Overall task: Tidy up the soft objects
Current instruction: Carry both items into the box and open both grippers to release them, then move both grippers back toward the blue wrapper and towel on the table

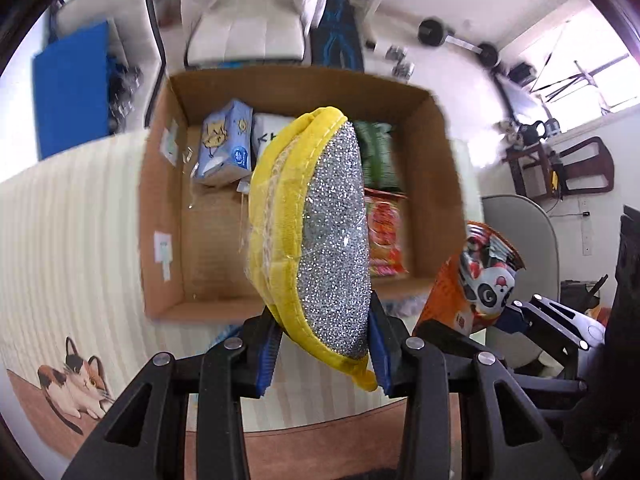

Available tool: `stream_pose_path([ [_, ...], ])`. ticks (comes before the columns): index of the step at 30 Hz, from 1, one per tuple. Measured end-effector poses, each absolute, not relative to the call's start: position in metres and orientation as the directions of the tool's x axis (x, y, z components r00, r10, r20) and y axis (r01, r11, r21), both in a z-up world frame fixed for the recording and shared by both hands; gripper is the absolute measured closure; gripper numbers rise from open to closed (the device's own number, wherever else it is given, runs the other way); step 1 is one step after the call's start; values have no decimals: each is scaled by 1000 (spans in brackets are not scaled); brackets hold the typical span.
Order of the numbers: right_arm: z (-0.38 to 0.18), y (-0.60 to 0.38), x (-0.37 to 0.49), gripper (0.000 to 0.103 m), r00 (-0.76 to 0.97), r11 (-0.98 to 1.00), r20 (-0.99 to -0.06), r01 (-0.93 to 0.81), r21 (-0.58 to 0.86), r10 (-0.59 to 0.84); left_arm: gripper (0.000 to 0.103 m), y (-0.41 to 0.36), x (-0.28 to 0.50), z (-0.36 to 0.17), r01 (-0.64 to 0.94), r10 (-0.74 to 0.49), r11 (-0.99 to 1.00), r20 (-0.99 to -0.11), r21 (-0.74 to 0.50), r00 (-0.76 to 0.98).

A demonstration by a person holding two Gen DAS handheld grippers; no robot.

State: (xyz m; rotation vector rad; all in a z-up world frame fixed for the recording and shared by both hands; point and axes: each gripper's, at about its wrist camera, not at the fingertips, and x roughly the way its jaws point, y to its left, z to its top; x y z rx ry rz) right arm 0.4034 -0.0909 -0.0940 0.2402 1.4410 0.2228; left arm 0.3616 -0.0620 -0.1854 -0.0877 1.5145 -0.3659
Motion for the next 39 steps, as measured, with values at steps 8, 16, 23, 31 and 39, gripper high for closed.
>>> stream_pose_path([
  [8, -192, -88, 485, 55, -65, 955, -953, 11, 296, 296, 67, -71, 429, -265, 131, -247, 950, -940, -282, -234],
  [16, -250, -78, 498, 54, -211, 969, -948, -6, 246, 239, 59, -81, 429, -308, 143, -184, 959, -922, -245, -342],
  [23, -249, -83, 498, 6, -204, 980, -960, 0, 197, 192, 33, -70, 420, -295, 138, -175, 966, -948, -217, -265],
  [31, -212, -90, 494, 0, -101, 998, -993, -19, 64, 62, 9, -56, 407, -253, 163, -143, 972, -979, -166, -145],
  [39, -165, -92, 472, 0, 20, 1000, -1000, 11, 24, 23, 4, -37, 386, -198, 134, -89, 988, -992, -77, 85],
])
